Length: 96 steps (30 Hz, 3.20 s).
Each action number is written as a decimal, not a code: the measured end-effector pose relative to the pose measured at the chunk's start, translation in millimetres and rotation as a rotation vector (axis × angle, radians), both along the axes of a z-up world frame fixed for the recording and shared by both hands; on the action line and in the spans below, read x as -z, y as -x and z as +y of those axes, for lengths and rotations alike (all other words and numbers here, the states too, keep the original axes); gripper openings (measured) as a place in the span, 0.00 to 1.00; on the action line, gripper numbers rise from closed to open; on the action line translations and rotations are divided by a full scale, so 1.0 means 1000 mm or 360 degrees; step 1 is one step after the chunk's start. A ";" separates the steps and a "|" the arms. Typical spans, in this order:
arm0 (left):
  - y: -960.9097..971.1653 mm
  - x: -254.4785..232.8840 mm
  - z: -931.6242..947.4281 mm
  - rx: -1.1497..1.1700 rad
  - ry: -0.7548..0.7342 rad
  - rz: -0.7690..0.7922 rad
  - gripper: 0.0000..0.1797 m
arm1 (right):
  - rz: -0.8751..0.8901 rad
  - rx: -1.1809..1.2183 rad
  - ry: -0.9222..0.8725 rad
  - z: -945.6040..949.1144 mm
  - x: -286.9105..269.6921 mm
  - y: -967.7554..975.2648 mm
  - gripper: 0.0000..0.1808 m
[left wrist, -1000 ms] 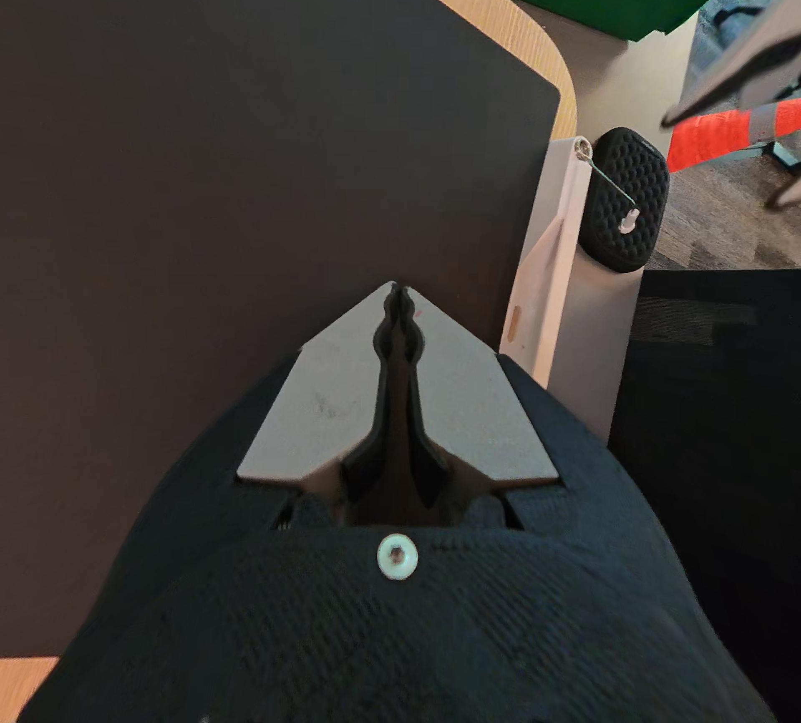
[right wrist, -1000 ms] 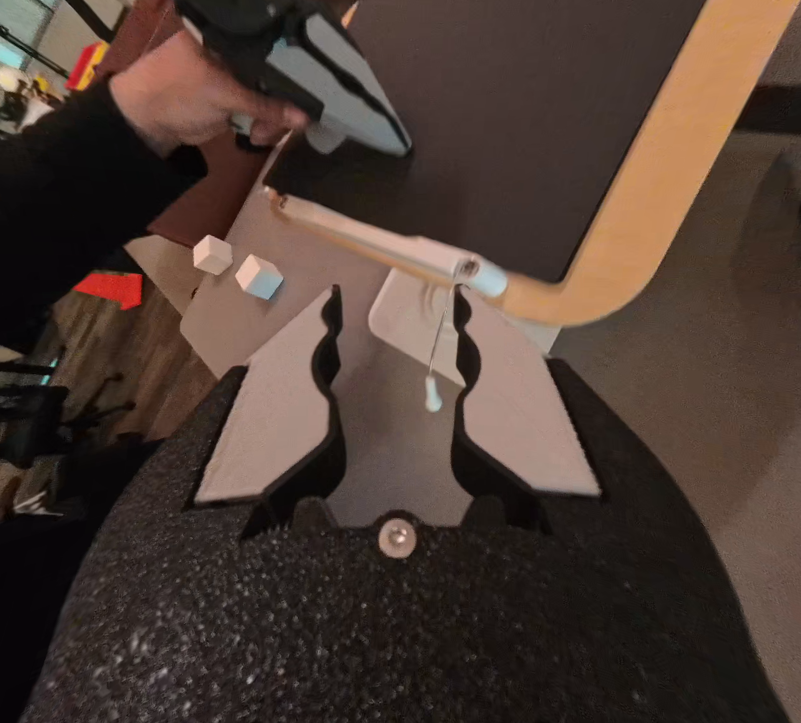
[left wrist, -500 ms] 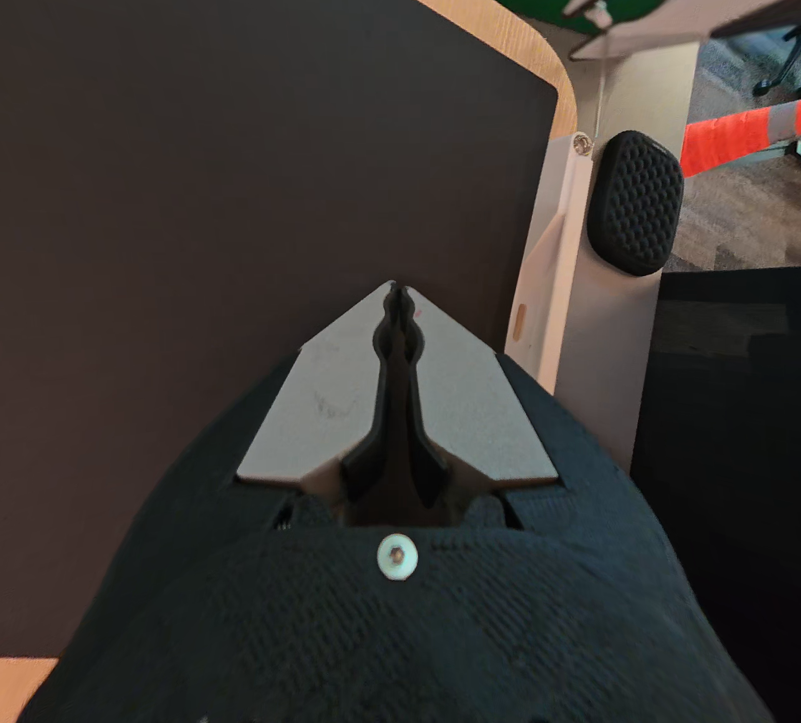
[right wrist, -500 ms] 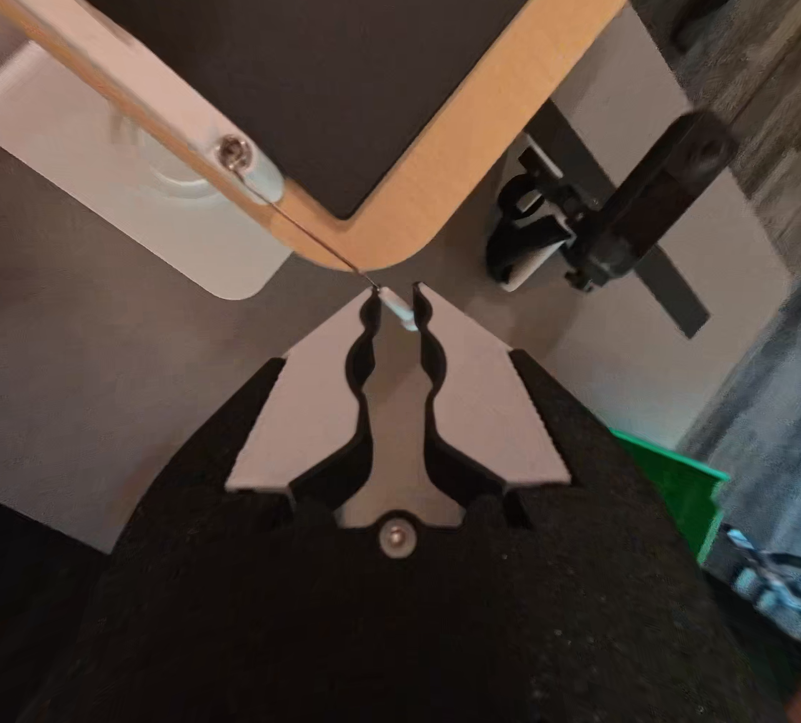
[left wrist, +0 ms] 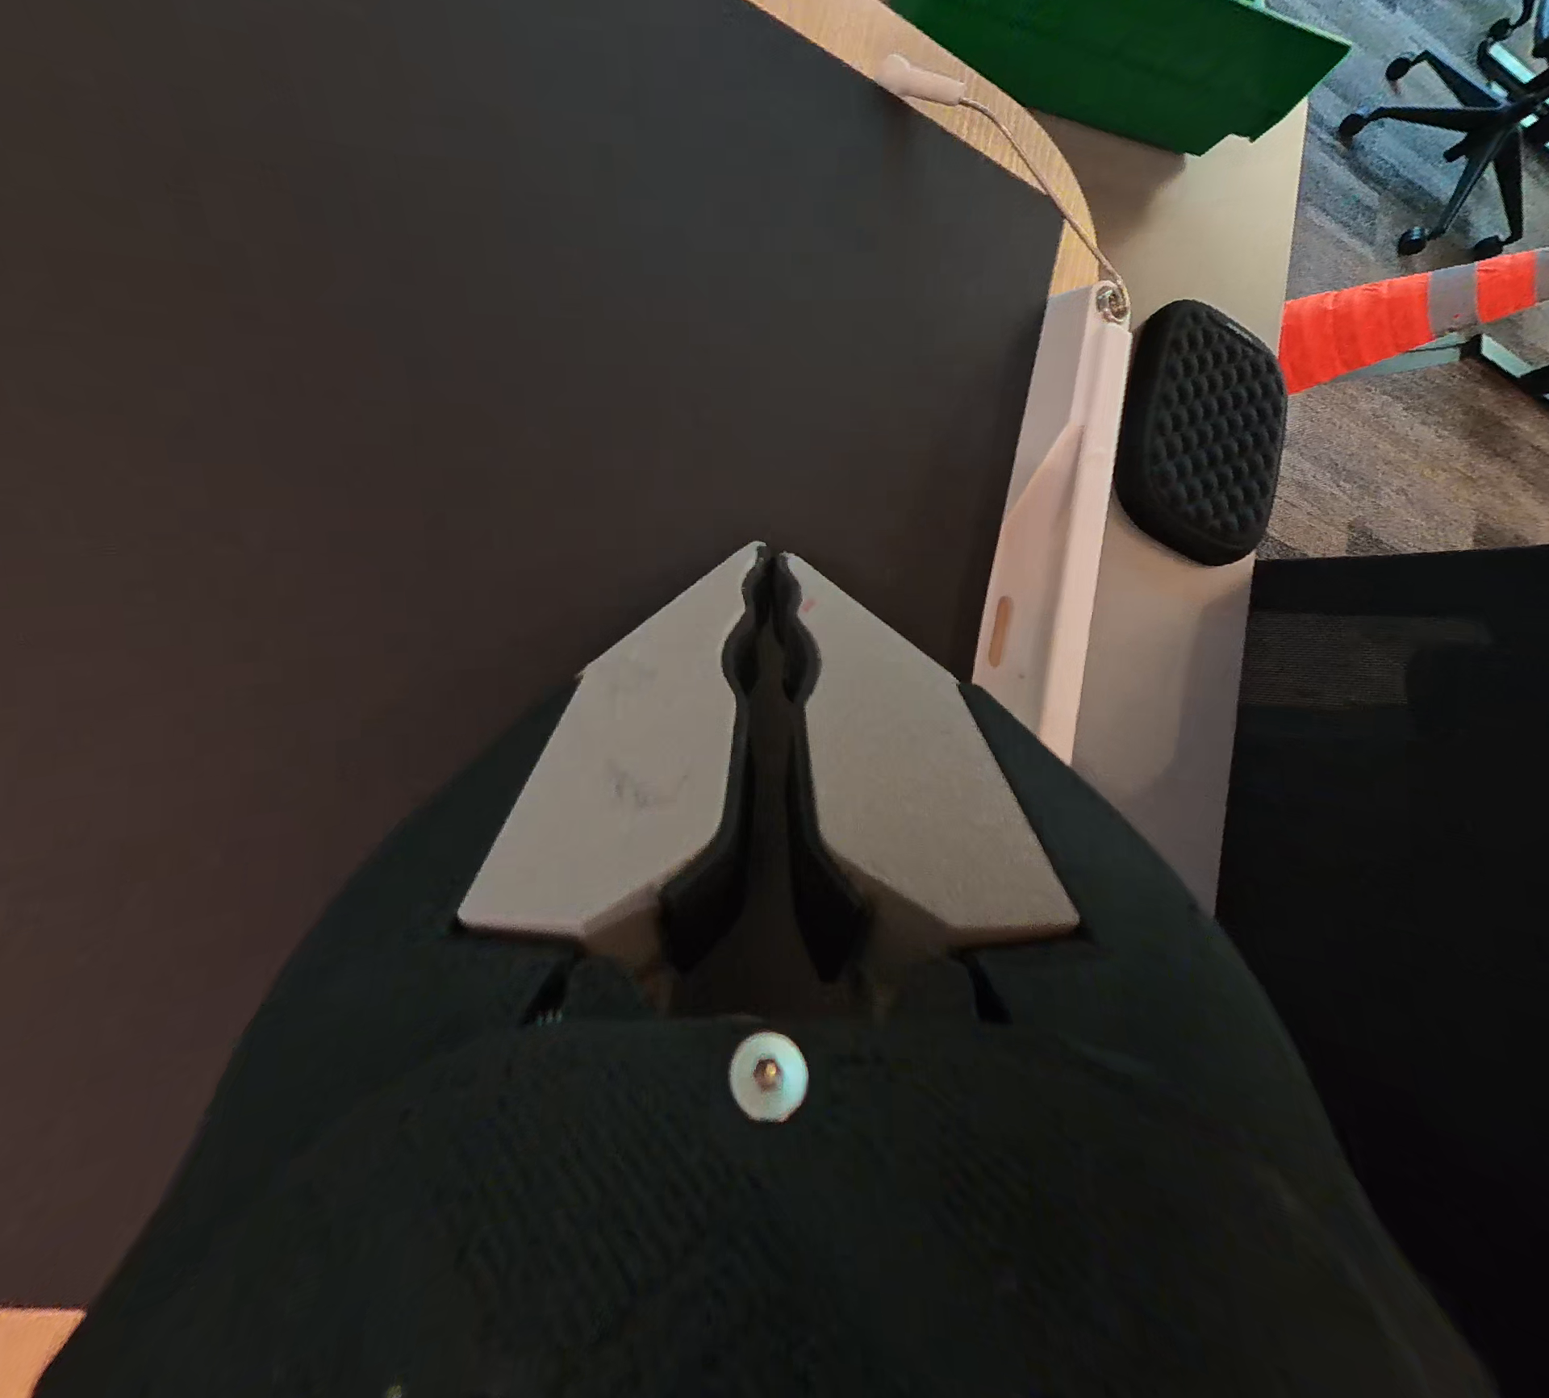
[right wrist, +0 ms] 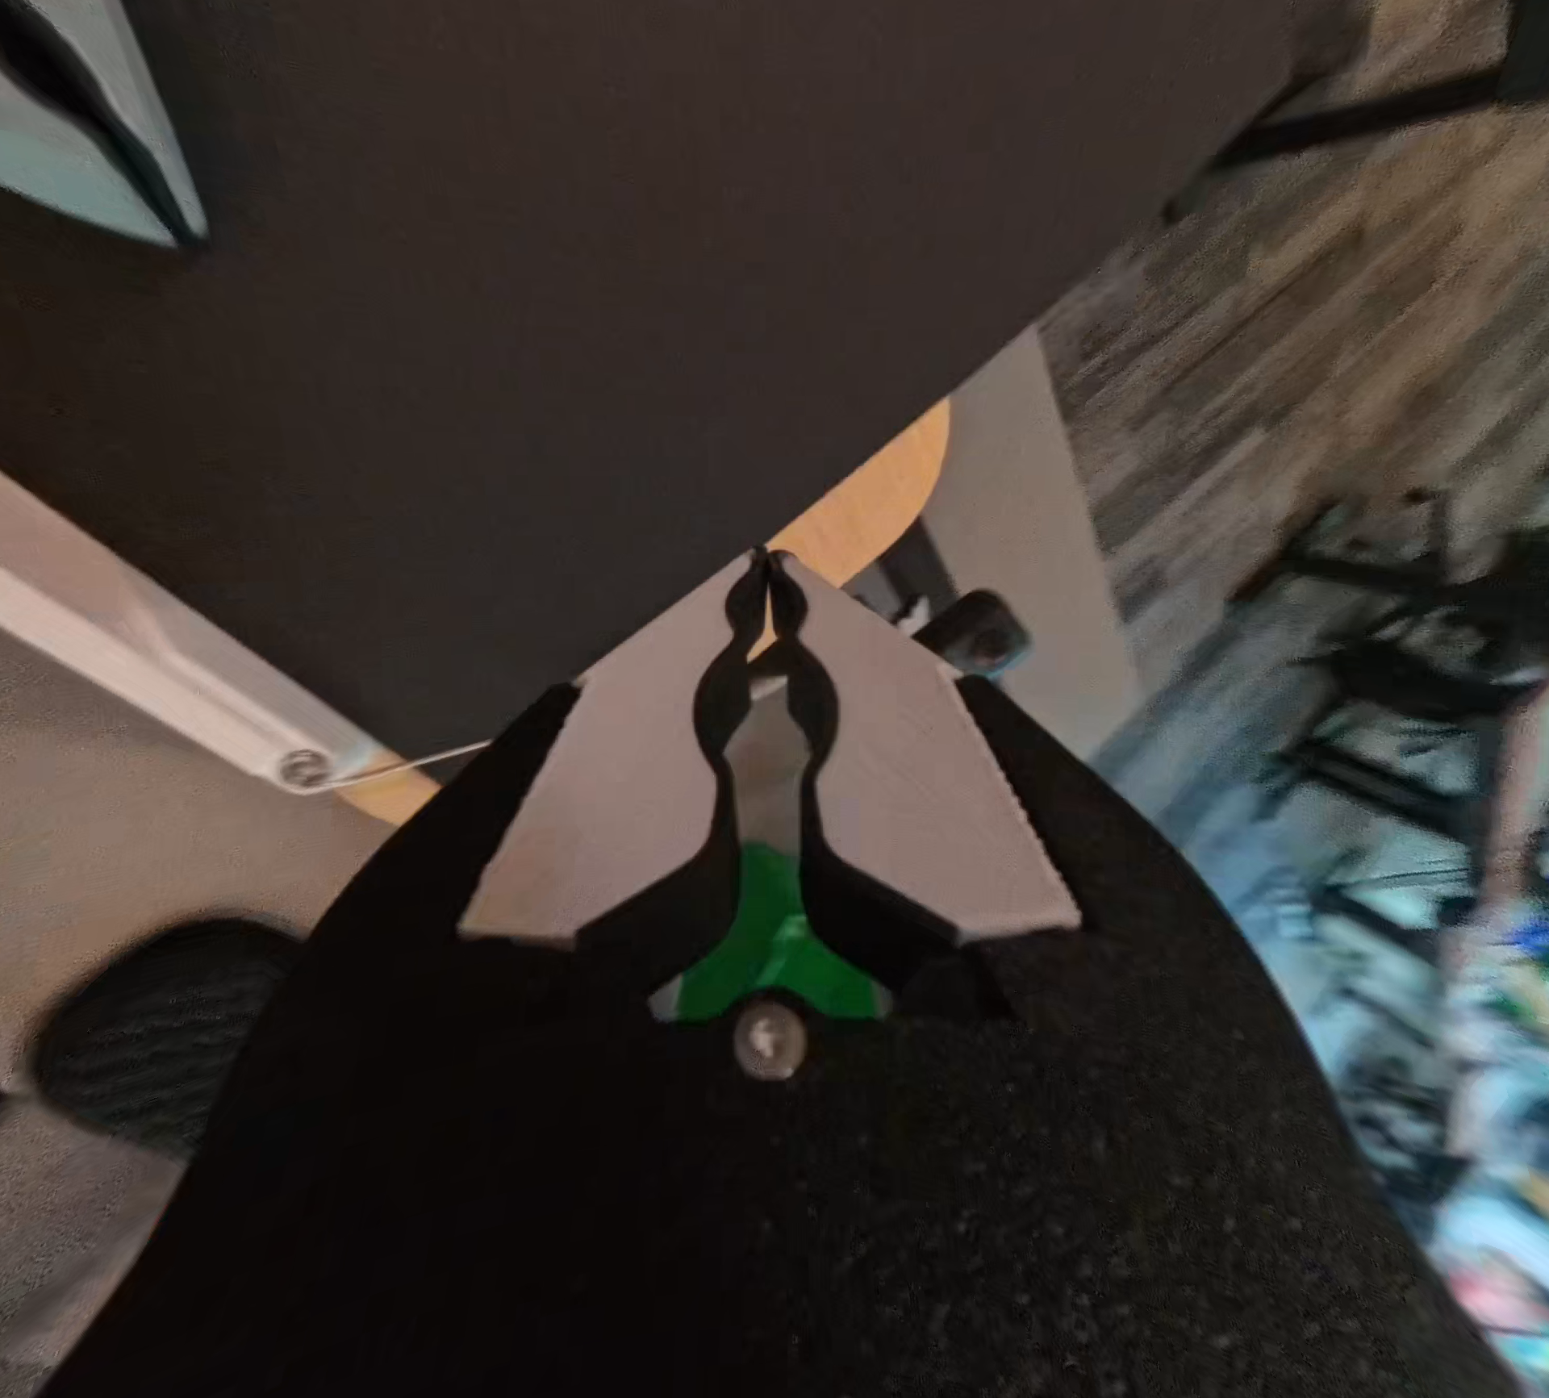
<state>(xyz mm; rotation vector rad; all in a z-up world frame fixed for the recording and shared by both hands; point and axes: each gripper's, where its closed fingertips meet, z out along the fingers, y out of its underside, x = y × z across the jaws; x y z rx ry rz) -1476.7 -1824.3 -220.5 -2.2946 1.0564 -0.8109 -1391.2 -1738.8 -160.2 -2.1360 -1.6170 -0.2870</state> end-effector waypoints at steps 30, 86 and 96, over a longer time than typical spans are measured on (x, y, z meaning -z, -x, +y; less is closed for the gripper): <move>-0.001 0.000 0.000 0.0011 0.0014 -0.0055 0.00 | 0.1182 0.0898 0.0284 -0.063 0.049 -0.032 0.02; 0.142 -0.009 -0.102 -0.2032 0.0829 -0.1833 0.23 | 0.0263 -0.0087 0.0562 -0.053 0.064 0.073 0.00; 0.147 -0.012 -0.099 -0.2017 0.0692 -0.1621 0.06 | 0.0214 -0.0122 0.0519 -0.053 0.064 0.073 0.00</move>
